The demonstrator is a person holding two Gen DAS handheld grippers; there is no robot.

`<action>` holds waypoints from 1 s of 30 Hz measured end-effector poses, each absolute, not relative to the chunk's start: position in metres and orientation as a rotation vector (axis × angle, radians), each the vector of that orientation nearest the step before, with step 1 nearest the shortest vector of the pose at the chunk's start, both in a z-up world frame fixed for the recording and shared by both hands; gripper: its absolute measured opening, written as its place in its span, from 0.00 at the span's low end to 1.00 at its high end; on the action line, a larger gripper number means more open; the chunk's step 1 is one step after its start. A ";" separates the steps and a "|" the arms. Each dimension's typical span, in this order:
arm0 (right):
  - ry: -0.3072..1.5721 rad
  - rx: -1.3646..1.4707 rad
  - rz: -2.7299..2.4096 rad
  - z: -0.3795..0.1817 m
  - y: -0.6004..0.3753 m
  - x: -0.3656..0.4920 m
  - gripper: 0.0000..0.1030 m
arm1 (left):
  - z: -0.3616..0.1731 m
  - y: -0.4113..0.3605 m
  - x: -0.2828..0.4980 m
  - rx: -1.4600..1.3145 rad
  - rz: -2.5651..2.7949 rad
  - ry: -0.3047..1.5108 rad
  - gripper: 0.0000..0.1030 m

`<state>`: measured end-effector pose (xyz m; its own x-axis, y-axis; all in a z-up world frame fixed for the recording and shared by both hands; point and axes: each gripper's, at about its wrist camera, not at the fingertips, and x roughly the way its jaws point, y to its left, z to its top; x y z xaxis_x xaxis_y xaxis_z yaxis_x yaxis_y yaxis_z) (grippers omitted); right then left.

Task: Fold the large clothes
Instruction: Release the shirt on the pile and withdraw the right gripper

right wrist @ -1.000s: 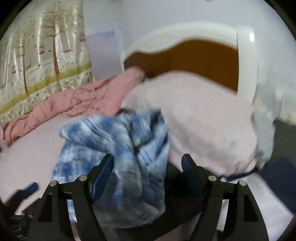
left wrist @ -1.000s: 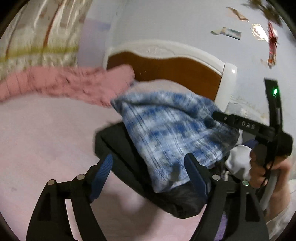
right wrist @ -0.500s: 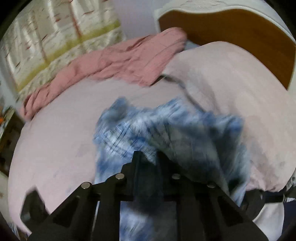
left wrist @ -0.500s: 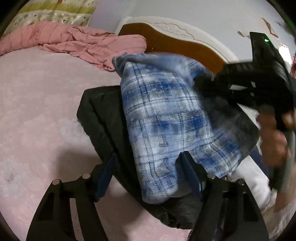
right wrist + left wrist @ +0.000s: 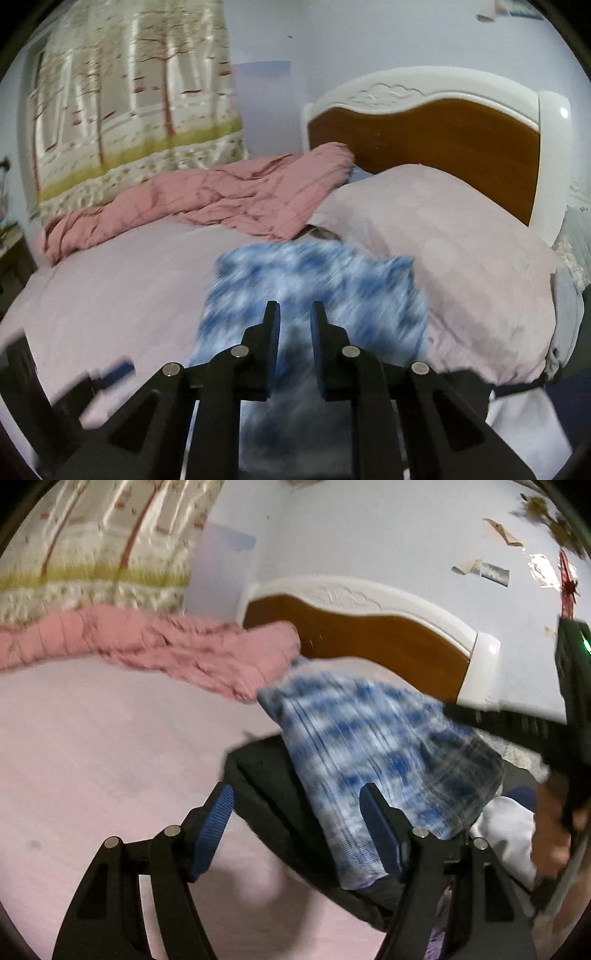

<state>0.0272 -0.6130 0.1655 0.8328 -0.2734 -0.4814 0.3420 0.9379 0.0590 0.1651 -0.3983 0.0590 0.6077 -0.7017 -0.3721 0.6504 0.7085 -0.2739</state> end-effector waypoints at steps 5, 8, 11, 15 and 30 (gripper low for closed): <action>0.418 0.152 -0.311 0.145 -0.566 0.000 0.55 | 0.076 -0.368 0.162 -0.047 -0.724 0.423 0.78; 0.357 0.121 -0.329 0.135 -0.539 -0.011 0.77 | 0.079 -0.347 0.157 0.019 -0.670 0.367 0.89; 0.329 0.072 -0.380 0.123 -0.513 -0.014 0.92 | 0.078 -0.320 0.147 0.053 -0.616 0.288 1.00; 0.313 0.072 -0.390 0.105 -0.486 -0.016 0.93 | 0.069 -0.291 0.139 0.076 -0.556 0.253 1.00; 0.282 0.117 -0.475 0.037 -0.433 0.006 0.99 | 0.008 -0.233 0.161 0.063 -0.380 0.237 1.00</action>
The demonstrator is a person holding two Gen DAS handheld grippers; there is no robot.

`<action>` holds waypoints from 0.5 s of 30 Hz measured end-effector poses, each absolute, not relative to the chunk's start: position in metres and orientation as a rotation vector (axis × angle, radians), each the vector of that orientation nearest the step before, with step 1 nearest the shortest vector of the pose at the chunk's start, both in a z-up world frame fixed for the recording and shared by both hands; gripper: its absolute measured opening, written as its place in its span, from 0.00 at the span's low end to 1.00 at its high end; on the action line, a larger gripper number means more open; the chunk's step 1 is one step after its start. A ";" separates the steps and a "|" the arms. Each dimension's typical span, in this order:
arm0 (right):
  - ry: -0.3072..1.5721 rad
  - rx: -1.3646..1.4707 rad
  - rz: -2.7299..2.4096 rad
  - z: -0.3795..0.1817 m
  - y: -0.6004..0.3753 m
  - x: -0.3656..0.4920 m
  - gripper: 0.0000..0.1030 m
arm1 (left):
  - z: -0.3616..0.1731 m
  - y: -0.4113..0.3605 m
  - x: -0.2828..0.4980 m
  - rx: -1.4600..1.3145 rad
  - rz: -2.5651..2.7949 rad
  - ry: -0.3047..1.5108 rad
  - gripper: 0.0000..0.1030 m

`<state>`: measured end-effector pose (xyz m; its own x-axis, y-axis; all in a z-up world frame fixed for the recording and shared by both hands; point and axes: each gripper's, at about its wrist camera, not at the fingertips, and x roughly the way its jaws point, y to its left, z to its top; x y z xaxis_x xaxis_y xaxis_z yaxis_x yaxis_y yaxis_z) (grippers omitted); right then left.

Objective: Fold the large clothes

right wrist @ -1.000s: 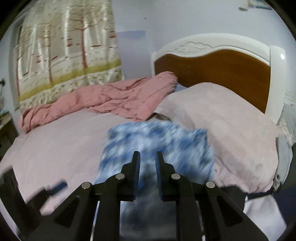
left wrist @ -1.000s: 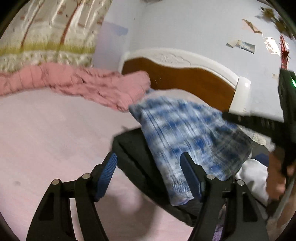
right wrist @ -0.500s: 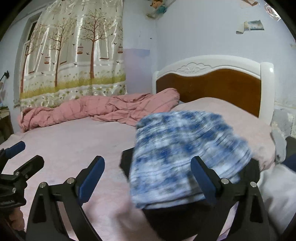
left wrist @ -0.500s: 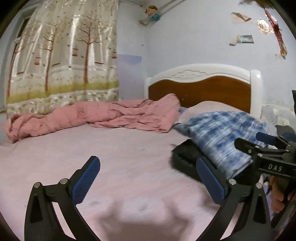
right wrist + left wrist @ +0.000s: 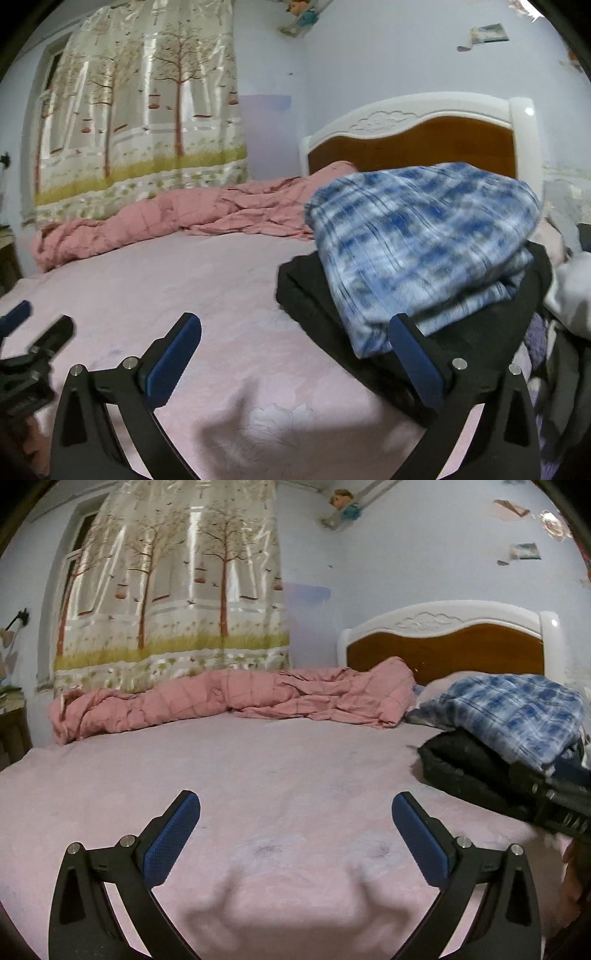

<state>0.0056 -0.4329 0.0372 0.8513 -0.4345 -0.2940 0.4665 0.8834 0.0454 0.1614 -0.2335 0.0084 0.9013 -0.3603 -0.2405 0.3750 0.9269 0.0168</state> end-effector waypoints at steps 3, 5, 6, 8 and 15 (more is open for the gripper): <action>0.287 0.096 -0.484 0.020 -0.425 0.011 0.99 | 0.007 -0.242 0.149 0.115 -0.383 0.185 1.00; 0.321 0.091 -0.474 0.012 -0.421 0.018 0.99 | 0.007 -0.248 0.141 0.149 -0.405 0.155 1.00; 0.331 0.079 -0.491 0.009 -0.419 0.020 0.99 | 0.006 -0.250 0.138 0.160 -0.418 0.146 1.00; 0.324 0.068 -0.511 0.007 -0.415 0.021 0.99 | 0.007 -0.250 0.132 0.168 -0.416 0.127 1.00; 0.324 0.116 -0.528 -0.014 -0.407 0.010 0.99 | 0.011 -0.230 0.141 0.069 -0.402 0.154 1.00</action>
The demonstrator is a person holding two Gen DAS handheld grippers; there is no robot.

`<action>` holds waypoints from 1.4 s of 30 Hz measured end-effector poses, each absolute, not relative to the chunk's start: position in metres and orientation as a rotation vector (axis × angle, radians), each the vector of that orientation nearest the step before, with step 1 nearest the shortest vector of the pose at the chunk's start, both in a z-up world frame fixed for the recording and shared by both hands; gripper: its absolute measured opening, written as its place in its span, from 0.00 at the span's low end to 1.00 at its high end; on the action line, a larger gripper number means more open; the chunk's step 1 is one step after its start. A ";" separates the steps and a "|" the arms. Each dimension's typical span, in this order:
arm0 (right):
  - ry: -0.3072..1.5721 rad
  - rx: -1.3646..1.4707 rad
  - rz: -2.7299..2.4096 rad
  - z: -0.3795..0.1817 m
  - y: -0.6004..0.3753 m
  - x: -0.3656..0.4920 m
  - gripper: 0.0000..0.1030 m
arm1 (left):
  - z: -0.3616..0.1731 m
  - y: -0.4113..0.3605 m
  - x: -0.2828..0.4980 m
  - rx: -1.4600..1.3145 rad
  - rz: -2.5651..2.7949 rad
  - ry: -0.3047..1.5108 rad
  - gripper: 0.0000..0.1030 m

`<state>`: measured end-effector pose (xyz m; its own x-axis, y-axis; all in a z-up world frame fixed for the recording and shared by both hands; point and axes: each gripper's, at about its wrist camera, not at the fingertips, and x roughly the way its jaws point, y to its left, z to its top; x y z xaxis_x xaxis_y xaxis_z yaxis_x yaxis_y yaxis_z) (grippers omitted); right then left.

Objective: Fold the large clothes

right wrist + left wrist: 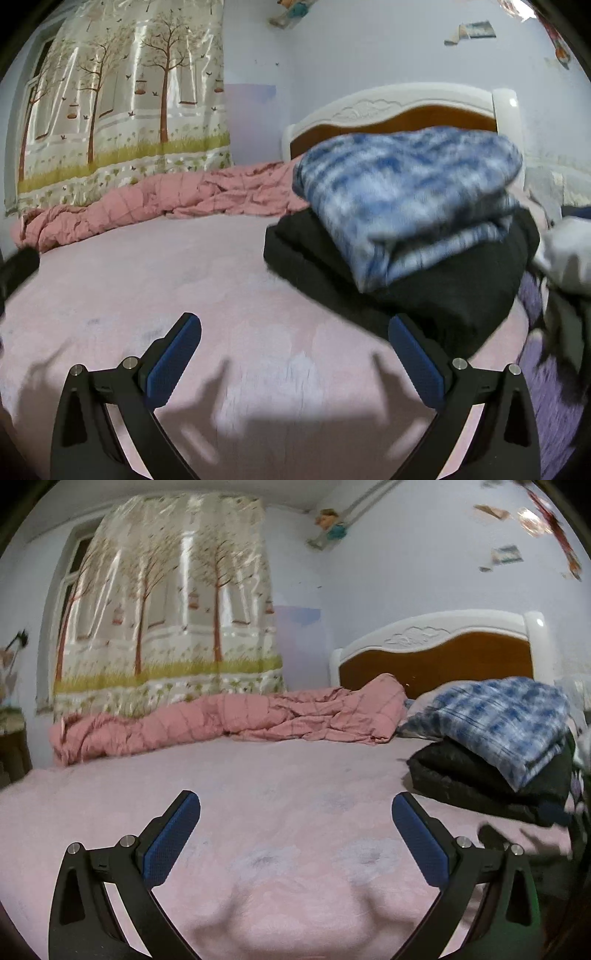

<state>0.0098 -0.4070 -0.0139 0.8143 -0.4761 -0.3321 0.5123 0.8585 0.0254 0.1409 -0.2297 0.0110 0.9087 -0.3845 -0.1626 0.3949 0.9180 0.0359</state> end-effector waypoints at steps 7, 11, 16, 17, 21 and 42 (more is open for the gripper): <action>0.271 -0.041 -0.566 -0.022 -0.373 0.003 0.99 | 0.010 -0.218 0.145 0.012 -0.414 0.188 1.00; 0.237 -0.053 -0.574 -0.025 -0.368 -0.002 1.00 | 0.010 -0.219 0.146 0.017 -0.411 0.191 1.00; 0.215 -0.021 -0.586 -0.025 -0.373 -0.009 1.00 | 0.010 -0.216 0.147 0.019 -0.415 0.203 1.00; 0.213 -0.021 -0.592 -0.025 -0.374 -0.010 1.00 | 0.010 -0.216 0.147 0.020 -0.417 0.206 1.00; 0.211 -0.030 -0.596 -0.025 -0.372 -0.011 1.00 | 0.009 -0.216 0.147 0.027 -0.421 0.212 1.00; 0.205 -0.013 -0.583 -0.024 -0.383 -0.010 1.00 | 0.009 -0.223 0.147 0.048 -0.429 0.217 1.00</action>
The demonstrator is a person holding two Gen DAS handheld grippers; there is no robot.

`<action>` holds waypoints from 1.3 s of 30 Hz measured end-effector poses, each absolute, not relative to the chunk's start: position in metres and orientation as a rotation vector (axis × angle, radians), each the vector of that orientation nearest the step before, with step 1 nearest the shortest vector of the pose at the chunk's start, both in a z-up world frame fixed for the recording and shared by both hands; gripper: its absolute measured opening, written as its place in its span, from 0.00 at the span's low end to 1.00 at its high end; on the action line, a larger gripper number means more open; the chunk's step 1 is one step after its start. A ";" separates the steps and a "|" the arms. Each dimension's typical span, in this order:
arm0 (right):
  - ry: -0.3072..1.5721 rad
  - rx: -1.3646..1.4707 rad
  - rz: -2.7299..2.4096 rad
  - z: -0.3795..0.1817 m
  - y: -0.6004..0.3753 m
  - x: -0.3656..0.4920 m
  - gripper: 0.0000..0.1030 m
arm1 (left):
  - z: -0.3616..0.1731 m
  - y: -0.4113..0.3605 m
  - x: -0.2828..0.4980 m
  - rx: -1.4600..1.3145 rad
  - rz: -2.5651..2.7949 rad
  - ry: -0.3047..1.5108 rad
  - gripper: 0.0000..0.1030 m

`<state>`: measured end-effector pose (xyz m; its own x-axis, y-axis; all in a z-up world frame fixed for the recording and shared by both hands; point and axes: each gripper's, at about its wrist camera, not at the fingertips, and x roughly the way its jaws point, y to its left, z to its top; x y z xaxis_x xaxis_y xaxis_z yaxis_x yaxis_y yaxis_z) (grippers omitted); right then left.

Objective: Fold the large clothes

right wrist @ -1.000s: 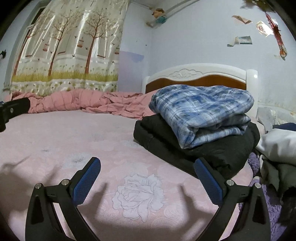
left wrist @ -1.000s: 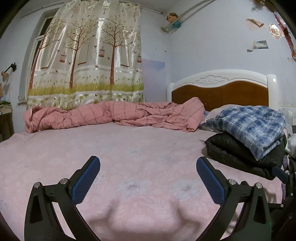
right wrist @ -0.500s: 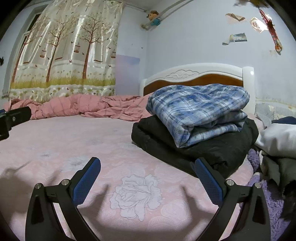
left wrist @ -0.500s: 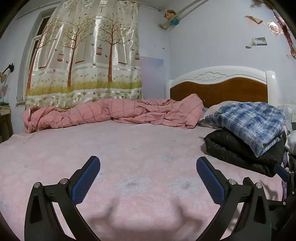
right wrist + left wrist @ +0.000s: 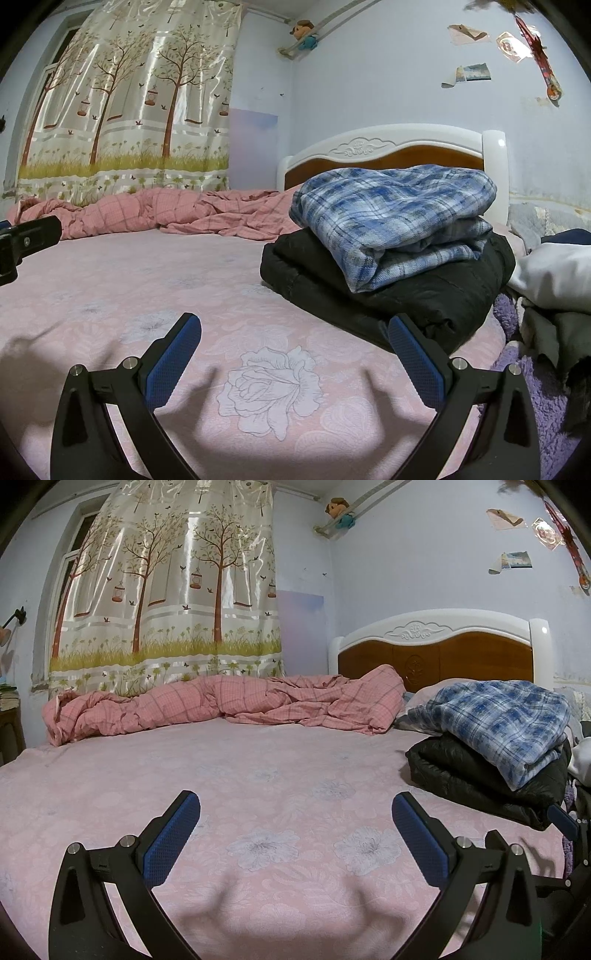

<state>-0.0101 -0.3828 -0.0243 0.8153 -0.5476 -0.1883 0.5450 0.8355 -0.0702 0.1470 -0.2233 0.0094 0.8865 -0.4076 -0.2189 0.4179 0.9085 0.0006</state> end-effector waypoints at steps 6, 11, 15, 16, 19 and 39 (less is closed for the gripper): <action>0.202 -0.017 -0.593 -0.024 -0.382 -0.011 1.00 | 0.009 -0.223 0.147 0.047 -0.430 0.219 1.00; 0.203 -0.019 -0.596 -0.025 -0.382 -0.010 1.00 | 0.009 -0.224 0.147 0.048 -0.429 0.219 1.00; 0.205 -0.022 -0.601 -0.024 -0.381 -0.010 1.00 | 0.009 -0.227 0.149 0.051 -0.436 0.227 1.00; 0.205 -0.024 -0.603 -0.024 -0.380 -0.011 1.00 | 0.008 -0.228 0.150 0.052 -0.440 0.230 1.00; 0.205 -0.027 -0.609 -0.024 -0.378 -0.012 1.00 | 0.008 -0.231 0.149 0.055 -0.439 0.229 1.00; 0.204 -0.025 -0.608 -0.025 -0.377 -0.012 1.00 | 0.006 -0.234 0.150 0.058 -0.444 0.239 1.00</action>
<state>-0.0118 -0.3771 -0.0247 0.8015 -0.5692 -0.1832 0.5643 0.8214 -0.0834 0.1496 -0.2339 0.0059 0.8755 -0.4183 -0.2420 0.4320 0.9018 0.0039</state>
